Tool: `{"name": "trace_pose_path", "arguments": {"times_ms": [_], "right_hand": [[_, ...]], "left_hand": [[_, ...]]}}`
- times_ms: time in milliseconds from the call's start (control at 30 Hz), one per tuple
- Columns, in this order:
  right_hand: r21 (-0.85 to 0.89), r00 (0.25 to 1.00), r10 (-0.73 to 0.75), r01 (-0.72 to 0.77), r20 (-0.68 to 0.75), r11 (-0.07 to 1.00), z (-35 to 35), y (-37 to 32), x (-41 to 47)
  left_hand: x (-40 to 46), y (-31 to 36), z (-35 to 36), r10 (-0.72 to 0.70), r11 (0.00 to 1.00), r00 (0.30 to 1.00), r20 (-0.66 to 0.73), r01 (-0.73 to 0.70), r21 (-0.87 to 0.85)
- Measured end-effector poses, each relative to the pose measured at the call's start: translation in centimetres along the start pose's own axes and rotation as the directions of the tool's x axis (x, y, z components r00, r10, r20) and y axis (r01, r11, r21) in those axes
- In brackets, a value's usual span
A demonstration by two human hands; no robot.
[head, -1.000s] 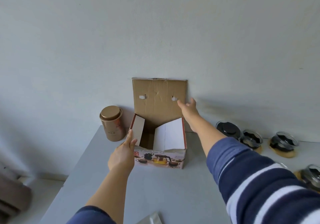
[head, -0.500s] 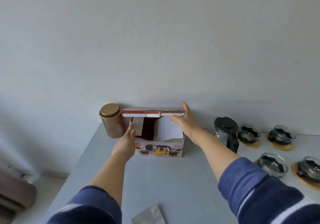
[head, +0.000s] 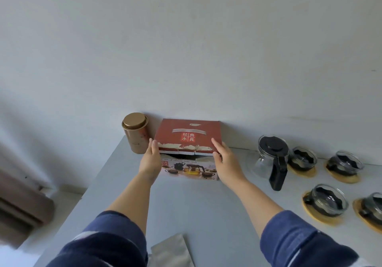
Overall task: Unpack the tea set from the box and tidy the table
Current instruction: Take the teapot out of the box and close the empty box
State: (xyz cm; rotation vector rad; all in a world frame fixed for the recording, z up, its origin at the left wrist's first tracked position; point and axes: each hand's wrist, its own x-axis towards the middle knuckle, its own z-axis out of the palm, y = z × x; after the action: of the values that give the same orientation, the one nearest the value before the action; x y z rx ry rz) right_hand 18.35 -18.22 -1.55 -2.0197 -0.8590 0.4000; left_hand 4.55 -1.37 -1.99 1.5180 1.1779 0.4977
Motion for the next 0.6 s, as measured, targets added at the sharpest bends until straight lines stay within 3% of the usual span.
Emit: {"name": "trace_pose_path", "arguments": {"times_ms": [133, 433, 600], "right_hand": [[-0.065, 0.999, -0.048, 0.047, -0.022, 0.997, 0.3, 0.6, 0.1], [-0.218, 0.984, -0.109, 0.077, -0.138, 0.973, 1.3, 0.5, -0.7], [-0.295, 0.99, -0.088, 0.053, -0.108, 0.954, 1.5, 0.5, -0.8]], "left_hand": [[-0.4, 0.1, 0.1, 0.114, 0.986, 0.993, -0.023, -0.11, 0.125], [0.7, -0.9, -0.4, 0.114, 0.948, 0.993, 0.006, -0.11, 0.298], [0.7, -1.0, -0.6, 0.124, 0.942, 0.992, 0.038, -0.13, 0.31]]}}
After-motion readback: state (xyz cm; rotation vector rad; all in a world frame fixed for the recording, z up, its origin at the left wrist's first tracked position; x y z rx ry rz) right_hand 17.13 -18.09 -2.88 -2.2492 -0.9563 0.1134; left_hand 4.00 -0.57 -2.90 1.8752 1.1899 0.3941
